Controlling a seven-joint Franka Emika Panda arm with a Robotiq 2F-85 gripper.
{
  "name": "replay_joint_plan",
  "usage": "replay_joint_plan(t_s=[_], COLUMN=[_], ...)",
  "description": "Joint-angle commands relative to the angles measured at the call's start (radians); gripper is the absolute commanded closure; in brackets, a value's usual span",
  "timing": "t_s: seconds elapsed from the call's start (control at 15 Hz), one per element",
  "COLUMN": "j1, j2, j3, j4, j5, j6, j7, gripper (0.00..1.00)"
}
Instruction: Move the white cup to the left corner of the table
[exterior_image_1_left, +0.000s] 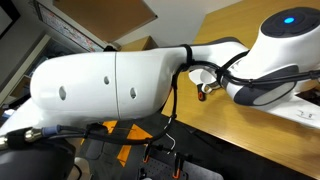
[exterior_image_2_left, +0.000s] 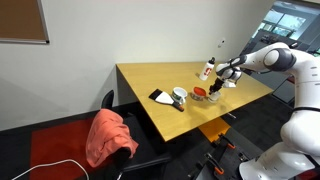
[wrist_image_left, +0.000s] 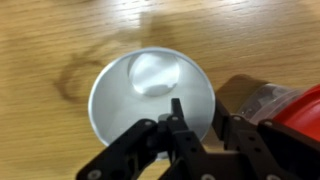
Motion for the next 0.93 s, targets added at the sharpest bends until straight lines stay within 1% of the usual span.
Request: replay_joint_plan(t_s=[0.0, 0.07, 0.2, 0.33, 0.4, 0.53, 0.67, 0.8, 0.87], j1=[-0.017, -0.016, -0.005, 0.021, 0.040, 0.065, 0.088, 0.120, 0.132], j2=[-0.007, -0.010, -0.030, -0.100, -0.140, -0.233, -0.327, -0.425, -0.473], j3=[0.016, 0.015, 0.008, -0.012, -0.029, -0.041, -0.038, -0.033, -0.023], j4=[0.023, 0.022, 0.004, -0.058, -0.093, -0.168, -0.252, -0.341, -0.389], j5=[-0.025, -0.027, -0.040, -0.076, -0.101, -0.160, -0.212, -0.253, -0.251], j6=[-0.031, -0.030, -0.024, -0.033, -0.042, -0.085, -0.115, -0.116, -0.100], j7=[-0.002, -0.002, 0.006, 0.026, 0.050, 0.035, -0.010, -0.051, -0.084], gripper=[0.95, 1.00, 1.00, 0.99, 0.99, 0.99, 0.99, 0.99, 0.99])
